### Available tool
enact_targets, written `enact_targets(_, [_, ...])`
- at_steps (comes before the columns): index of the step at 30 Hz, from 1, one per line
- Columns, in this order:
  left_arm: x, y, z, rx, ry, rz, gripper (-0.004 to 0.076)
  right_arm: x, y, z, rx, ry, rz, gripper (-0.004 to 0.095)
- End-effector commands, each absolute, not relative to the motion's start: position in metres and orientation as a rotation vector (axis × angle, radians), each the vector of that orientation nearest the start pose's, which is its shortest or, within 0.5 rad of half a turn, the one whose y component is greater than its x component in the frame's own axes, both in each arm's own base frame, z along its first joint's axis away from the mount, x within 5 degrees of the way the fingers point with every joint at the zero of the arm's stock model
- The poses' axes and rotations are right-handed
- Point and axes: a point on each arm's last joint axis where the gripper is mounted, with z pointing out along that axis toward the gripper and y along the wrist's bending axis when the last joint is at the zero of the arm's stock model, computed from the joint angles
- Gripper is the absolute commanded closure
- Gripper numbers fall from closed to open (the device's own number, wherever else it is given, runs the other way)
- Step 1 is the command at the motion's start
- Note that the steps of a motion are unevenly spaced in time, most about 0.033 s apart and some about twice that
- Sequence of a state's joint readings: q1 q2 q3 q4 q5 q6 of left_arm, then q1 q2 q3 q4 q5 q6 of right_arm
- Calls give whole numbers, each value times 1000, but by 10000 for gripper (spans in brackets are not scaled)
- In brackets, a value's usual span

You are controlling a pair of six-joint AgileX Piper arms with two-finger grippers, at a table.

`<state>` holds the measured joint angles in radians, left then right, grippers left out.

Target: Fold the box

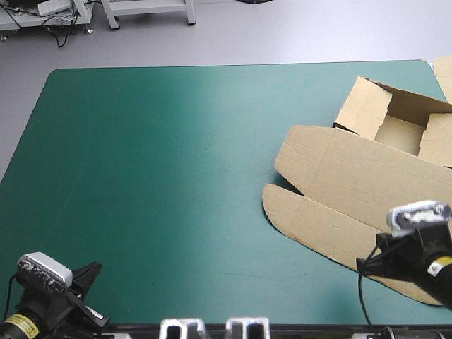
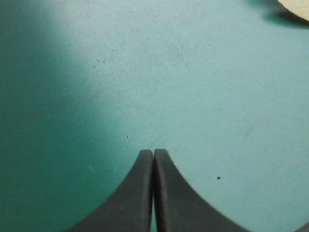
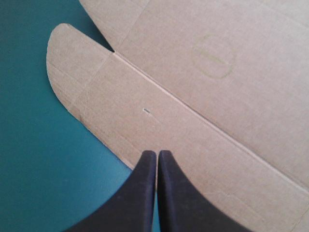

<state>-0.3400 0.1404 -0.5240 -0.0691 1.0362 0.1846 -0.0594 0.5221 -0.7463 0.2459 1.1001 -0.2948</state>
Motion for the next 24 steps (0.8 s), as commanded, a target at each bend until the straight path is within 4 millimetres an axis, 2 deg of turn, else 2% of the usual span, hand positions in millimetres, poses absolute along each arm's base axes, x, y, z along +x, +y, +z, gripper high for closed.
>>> enact_targets(1, [12,-12,292,521,1977,-216,732,55,19,315,-236,2195,149,908])
enact_targets(4, [10,-13,292,521,1973,-245,732,39,20,300,-238,2157,147,908])
enact_targets(8, [10,-13,292,521,1974,-245,732,28,20,290,-235,2120,142,908])
enact_targets(24, [9,-13,290,526,1993,-243,732,27,17,288,-260,2112,71,908])
